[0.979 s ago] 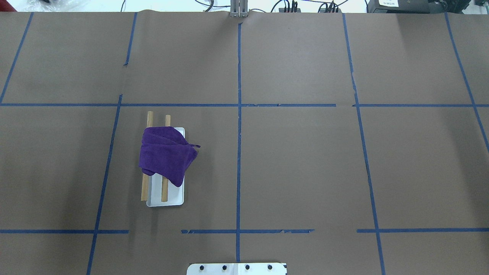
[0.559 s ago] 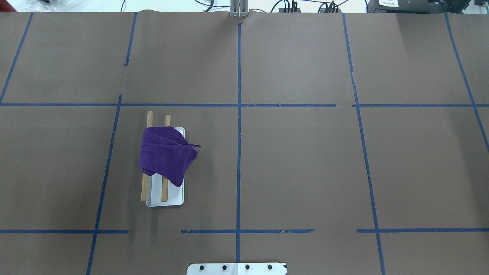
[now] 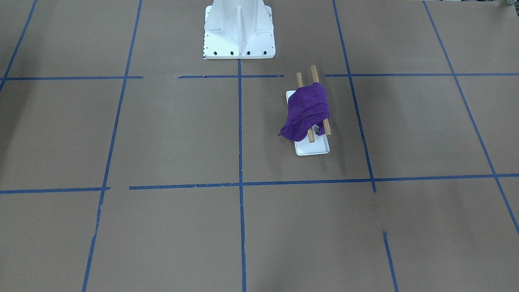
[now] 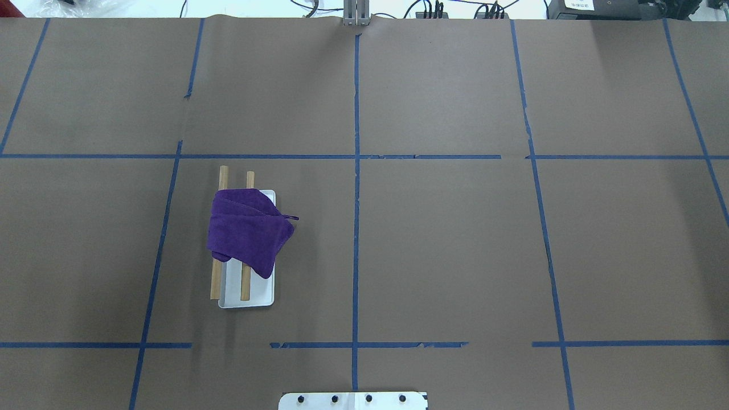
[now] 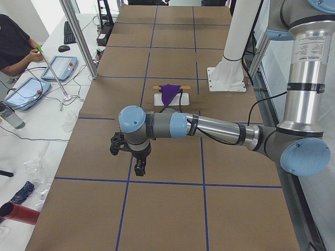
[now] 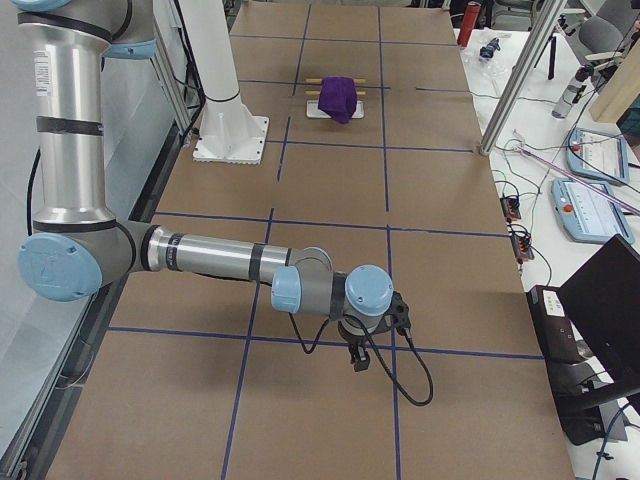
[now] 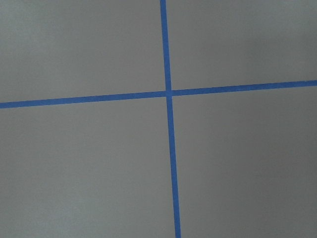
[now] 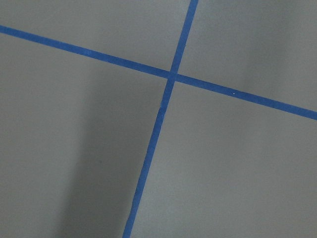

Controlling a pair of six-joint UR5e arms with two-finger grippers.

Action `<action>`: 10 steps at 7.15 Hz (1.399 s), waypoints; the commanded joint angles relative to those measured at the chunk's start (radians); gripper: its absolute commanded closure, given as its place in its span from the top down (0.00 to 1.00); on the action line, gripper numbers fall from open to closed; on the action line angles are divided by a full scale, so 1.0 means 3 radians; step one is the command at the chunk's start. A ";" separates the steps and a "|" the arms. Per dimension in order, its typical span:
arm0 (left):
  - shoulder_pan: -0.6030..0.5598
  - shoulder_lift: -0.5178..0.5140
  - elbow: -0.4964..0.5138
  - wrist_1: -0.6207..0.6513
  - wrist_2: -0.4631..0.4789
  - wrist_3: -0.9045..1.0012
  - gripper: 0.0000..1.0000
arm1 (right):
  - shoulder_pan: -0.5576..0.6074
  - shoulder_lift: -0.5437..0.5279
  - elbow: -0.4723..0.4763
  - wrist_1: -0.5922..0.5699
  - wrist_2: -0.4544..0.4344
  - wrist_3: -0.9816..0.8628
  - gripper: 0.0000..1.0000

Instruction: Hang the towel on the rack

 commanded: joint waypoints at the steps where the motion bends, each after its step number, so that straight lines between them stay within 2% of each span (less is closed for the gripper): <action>1: 0.0005 -0.0002 -0.0010 -0.0005 -0.0038 0.0000 1.00 | 0.0002 0.0015 0.0031 -0.0027 0.0047 0.0012 1.00; 3: 0.0000 -0.0002 -0.0005 -0.0005 -0.0150 0.0000 1.00 | -0.0003 0.0031 0.0143 -0.0189 0.0058 0.0017 1.00; 4: 0.0005 -0.0002 -0.0010 -0.0005 -0.0155 -0.0005 1.00 | -0.0003 0.0071 0.0240 -0.0469 0.0053 0.0012 1.00; 7: 0.0010 -0.0007 0.0000 -0.0005 -0.0155 0.0000 1.00 | -0.0013 0.0041 0.0200 -0.0502 0.0022 -0.0028 1.00; 10: 0.0021 -0.0012 0.0010 -0.0015 -0.0160 -0.0005 1.00 | -0.0054 0.0097 0.0307 -0.0508 -0.0034 0.0007 1.00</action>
